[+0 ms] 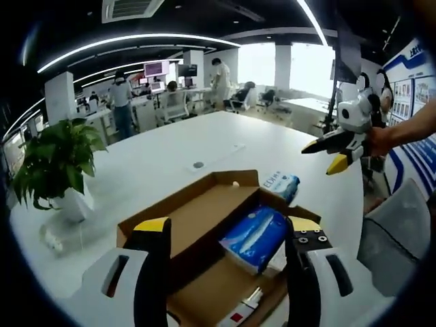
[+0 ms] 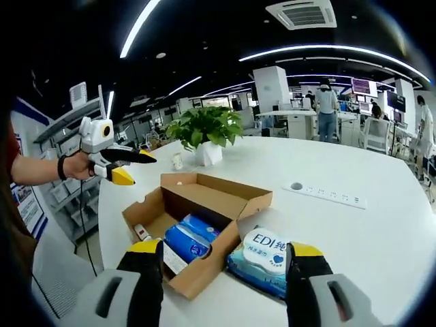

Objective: Operate the shoe box by opening the lid, removing the specified soft item, and placing it in the target area until the item is outside and the box remains undamaged.

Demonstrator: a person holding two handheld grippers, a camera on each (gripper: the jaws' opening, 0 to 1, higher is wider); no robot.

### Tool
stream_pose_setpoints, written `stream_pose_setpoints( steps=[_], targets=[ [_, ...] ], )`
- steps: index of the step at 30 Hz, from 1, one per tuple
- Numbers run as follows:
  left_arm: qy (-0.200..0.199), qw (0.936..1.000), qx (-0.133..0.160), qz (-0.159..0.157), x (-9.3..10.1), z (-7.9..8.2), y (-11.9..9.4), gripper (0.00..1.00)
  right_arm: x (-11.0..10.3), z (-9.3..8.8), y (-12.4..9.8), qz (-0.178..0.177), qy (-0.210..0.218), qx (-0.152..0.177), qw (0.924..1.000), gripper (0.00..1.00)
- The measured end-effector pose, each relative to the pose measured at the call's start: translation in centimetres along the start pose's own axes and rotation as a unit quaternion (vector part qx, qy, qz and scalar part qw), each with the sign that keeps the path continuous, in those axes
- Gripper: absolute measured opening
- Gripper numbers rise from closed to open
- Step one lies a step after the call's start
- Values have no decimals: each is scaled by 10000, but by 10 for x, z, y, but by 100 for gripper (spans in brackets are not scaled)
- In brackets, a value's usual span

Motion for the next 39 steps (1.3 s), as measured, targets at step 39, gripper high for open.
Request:
stream_pose_setpoints(
  steps=[39],
  targets=[
    [-182,9984,-461,-288,22,-44,-20,69,-42,-37,-27,23,14,-18,10000,79]
  ],
)
Point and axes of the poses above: the point that each gripper's makers call its tool centre point, and the gripper's own axes: y roughly forward along the fingers, x roughly to its right, z roughly out of its top, the point moved 6 cm from there along -y, roughly backward along the fingers, and after that the axes turned 10 degrees about -z, right-handed, at the moved point
